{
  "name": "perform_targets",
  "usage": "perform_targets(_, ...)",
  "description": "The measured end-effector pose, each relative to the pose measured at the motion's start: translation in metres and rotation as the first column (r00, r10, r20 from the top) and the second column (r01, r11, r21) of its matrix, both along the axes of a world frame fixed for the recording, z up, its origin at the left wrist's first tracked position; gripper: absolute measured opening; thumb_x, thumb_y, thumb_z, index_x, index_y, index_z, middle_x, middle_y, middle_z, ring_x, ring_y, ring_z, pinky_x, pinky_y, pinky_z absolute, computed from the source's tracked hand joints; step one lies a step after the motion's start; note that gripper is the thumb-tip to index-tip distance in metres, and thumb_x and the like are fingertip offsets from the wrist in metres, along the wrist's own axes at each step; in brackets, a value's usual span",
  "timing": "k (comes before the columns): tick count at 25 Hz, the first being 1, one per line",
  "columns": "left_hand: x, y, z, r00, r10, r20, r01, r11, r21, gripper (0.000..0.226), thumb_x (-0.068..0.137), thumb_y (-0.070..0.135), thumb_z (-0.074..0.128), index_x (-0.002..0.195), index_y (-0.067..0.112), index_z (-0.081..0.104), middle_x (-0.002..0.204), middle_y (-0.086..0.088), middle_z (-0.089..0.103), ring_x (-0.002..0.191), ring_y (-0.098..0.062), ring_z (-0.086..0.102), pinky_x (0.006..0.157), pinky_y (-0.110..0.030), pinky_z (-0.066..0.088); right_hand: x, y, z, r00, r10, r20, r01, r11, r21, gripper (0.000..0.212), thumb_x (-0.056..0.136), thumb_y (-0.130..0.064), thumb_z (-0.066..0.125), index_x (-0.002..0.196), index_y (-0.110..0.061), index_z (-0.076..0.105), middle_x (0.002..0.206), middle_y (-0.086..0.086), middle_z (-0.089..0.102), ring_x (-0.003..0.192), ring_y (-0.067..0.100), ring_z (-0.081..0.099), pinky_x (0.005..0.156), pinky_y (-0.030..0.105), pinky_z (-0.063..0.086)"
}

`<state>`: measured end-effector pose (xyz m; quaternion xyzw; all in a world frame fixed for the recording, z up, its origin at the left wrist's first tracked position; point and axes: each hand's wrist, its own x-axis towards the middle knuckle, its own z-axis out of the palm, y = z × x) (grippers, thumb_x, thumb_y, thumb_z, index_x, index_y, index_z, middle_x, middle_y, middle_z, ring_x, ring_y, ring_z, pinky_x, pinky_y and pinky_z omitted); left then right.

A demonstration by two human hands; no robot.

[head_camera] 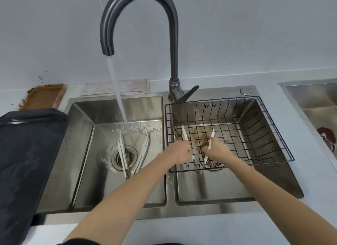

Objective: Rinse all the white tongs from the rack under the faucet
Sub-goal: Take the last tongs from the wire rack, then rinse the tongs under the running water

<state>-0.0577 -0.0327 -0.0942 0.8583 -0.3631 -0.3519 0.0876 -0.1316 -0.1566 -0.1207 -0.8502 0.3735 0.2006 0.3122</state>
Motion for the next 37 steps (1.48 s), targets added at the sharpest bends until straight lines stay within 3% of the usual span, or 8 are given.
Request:
perform_targets(8,-0.013,-0.006,-0.011,0.969,0.202,-0.141,-0.212,0.975,-0.060,0.051,0.092,0.025,0.048,0.137,0.004,0.035,0.122,-0.020,0.057,0.114,-0.034,0.054,0.096,-0.041,0.045,0.000,0.008,-0.003,0.988,-0.126,0.087,0.123,0.992,0.035,0.048,0.088,-0.013,0.050,0.129,0.004,0.032,0.119,0.027,0.055,0.102,0.038,0.062,0.084,0.043,0.053)
perform_targets(14,-0.013,0.001,0.001,0.917,0.310,-0.251,-0.377,0.880,-0.290,0.063,0.086,0.021,0.059,0.140,0.009,0.027,0.115,-0.016,0.056,0.104,-0.027,0.058,0.083,-0.030,0.048,0.001,0.012,0.017,0.968,-0.134,0.212,0.138,0.990,-0.004,0.058,0.085,-0.009,0.053,0.136,0.000,0.028,0.125,0.024,0.052,0.106,0.038,0.057,0.084,0.043,0.051)
perform_targets(19,-0.004,0.025,0.013,0.835,0.411,-0.365,-0.529,0.780,-0.333,0.075,0.083,0.014,0.060,0.142,0.010,0.014,0.097,-0.007,0.054,0.076,-0.012,0.054,0.062,-0.018,0.046,0.014,0.030,0.039,0.915,-0.178,0.362,0.148,0.983,0.109,0.064,0.084,-0.012,0.060,0.138,-0.003,0.028,0.123,0.018,0.058,0.091,0.029,0.063,0.078,0.042,0.056)
perform_targets(24,0.013,0.064,0.014,0.721,0.551,-0.420,-0.682,0.672,-0.289,0.086,0.085,0.015,0.057,0.147,0.012,-0.003,0.145,-0.016,0.038,0.127,-0.032,0.047,0.106,-0.036,0.041,0.037,0.072,0.051,0.869,-0.123,0.480,0.077,0.990,0.115,0.064,0.080,-0.014,0.064,0.137,-0.011,0.036,0.130,0.006,0.056,0.100,0.019,0.059,0.067,0.021,0.047)
perform_targets(29,0.032,0.104,0.004,0.627,0.601,-0.495,-0.756,0.622,-0.203,0.087,0.088,0.013,0.053,0.147,0.012,-0.011,0.150,-0.012,0.032,0.131,-0.031,0.042,0.107,-0.046,0.039,0.060,0.114,0.052,0.867,-0.039,0.497,-0.032,0.991,0.132,0.072,0.079,-0.017,0.064,0.143,-0.014,0.029,0.137,0.005,0.051,0.104,0.026,0.062,0.079,0.029,0.046)
perform_targets(32,0.042,0.122,-0.003,0.571,0.634,-0.522,-0.805,0.555,-0.208,0.064,0.089,0.009,0.050,0.141,0.003,0.013,0.111,-0.011,0.059,0.094,-0.023,0.061,0.083,-0.038,0.054,0.072,0.133,0.052,0.862,-0.002,0.507,-0.072,0.989,0.126,0.072,0.079,-0.017,0.063,0.142,-0.018,0.029,0.134,0.000,0.053,0.091,0.022,0.061,0.070,0.025,0.045)
perform_targets(34,0.049,0.130,-0.006,0.482,0.654,-0.583,-0.858,0.488,-0.162,0.050,0.090,0.008,0.049,0.134,0.003,0.025,0.081,-0.003,0.055,0.068,-0.011,0.057,0.062,-0.026,0.053,0.079,0.143,0.053,0.863,0.024,0.505,-0.095,0.989,0.115,0.070,0.079,-0.016,0.063,0.141,-0.019,0.031,0.131,-0.001,0.056,0.089,0.018,0.060,0.065,0.022,0.040)
perform_targets(37,0.060,0.135,-0.011,0.396,0.653,-0.646,-0.892,0.442,-0.100,0.048,0.092,0.008,0.048,0.134,0.005,0.025,0.076,0.000,0.047,0.063,-0.007,0.053,0.056,-0.019,0.053,0.089,0.152,0.055,0.868,0.033,0.496,-0.103,0.988,0.113,0.066,0.080,-0.014,0.062,0.139,-0.018,0.034,0.129,0.000,0.057,0.079,0.013,0.054,0.062,0.019,0.036)
